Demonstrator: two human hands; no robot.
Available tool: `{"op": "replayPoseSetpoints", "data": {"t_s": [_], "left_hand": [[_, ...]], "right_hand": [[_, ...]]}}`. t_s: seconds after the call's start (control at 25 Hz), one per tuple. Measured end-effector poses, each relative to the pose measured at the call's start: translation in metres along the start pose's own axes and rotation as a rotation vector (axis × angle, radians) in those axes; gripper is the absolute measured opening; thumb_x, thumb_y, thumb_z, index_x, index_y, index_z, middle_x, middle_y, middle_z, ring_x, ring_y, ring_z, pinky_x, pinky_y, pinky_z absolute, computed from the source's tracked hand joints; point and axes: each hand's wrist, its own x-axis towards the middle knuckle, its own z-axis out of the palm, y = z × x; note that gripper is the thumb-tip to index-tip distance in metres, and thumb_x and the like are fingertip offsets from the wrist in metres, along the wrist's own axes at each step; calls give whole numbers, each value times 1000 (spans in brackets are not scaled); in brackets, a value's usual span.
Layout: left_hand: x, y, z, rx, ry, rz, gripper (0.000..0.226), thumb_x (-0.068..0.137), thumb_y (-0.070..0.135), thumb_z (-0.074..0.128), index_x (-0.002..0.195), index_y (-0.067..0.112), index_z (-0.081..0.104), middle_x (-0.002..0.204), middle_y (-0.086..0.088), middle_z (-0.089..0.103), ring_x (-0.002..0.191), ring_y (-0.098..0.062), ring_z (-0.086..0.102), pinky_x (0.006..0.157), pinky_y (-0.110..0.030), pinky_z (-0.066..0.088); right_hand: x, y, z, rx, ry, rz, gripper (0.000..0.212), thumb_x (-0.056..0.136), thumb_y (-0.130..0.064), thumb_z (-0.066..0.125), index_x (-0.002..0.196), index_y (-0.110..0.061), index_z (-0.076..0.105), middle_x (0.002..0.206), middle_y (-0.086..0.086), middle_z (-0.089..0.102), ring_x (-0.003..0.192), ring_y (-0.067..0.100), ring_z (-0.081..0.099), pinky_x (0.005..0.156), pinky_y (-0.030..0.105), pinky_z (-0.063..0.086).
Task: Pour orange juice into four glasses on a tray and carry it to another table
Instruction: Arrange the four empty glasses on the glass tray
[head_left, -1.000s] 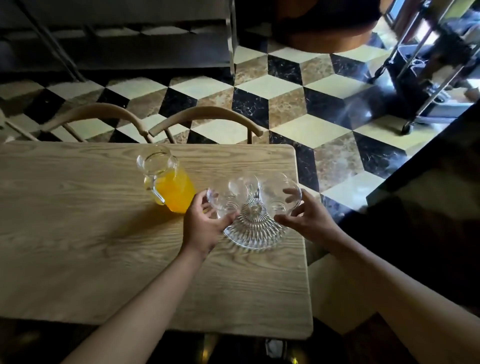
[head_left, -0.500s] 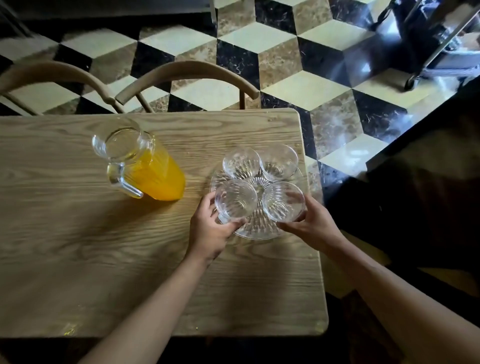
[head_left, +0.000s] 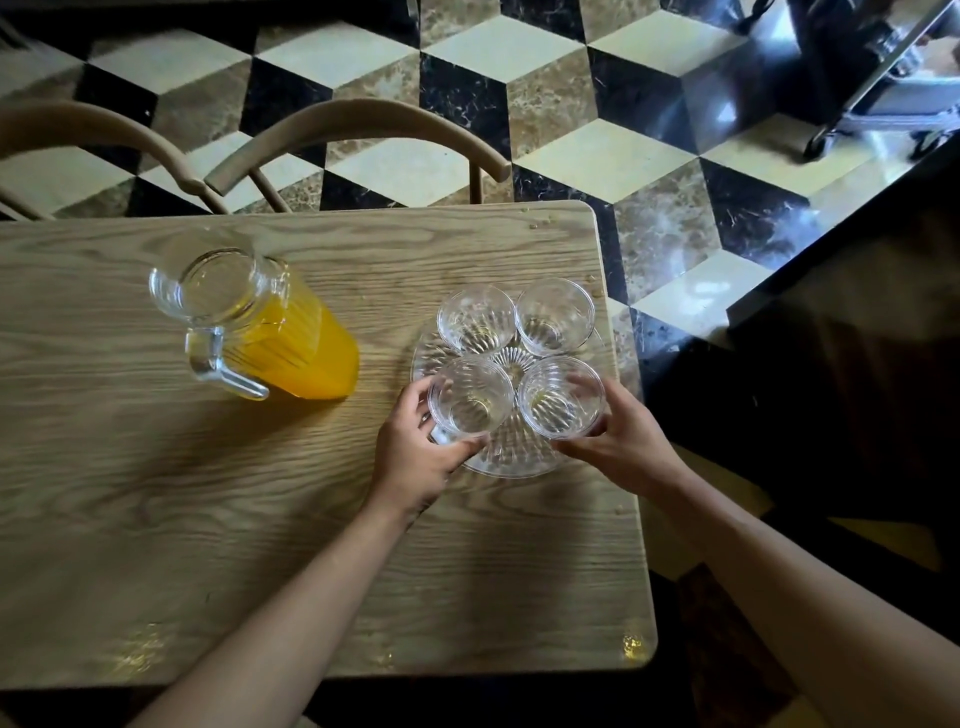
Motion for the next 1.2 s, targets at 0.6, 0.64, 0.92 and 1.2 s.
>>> {"op": "replayPoseSetpoints", "data": {"t_s": [0.6, 0.64, 0.92, 1.2], "left_hand": [[0, -14, -2, 8, -44, -30, 86, 69, -4, 93, 137, 26, 50, 143, -9, 60, 134, -14, 56, 99, -9, 48], [0, -14, -2, 7, -44, -34, 86, 69, -4, 93, 137, 26, 49, 144, -10, 59, 136, -16, 56, 102, -13, 49], [0, -7, -1, 47, -41, -28, 83, 69, -1, 94, 121, 48, 51, 133, 12, 61, 119, 15, 55, 102, -7, 45], [-1, -10, 1, 52, -39, 0, 80, 70, 5, 94, 128, 40, 50, 141, 2, 61, 136, -13, 54, 113, -21, 40]], "right_hand": [[-3, -6, 1, -44, 22, 48, 74, 73, 0, 84, 138, -22, 57, 118, -4, 65, 57, -1, 62, 57, 14, 51], [-4, -7, 1, -42, 24, 52, 73, 73, -1, 84, 138, -22, 57, 118, -4, 65, 58, 0, 62, 58, 15, 51], [-4, -8, 2, -45, 11, 62, 74, 73, -1, 85, 138, -23, 57, 121, -2, 65, 62, 6, 64, 61, 22, 54], [1, -3, 4, -67, 49, 61, 72, 72, 2, 85, 135, -22, 60, 125, 0, 63, 62, 11, 60, 64, 27, 55]]}}
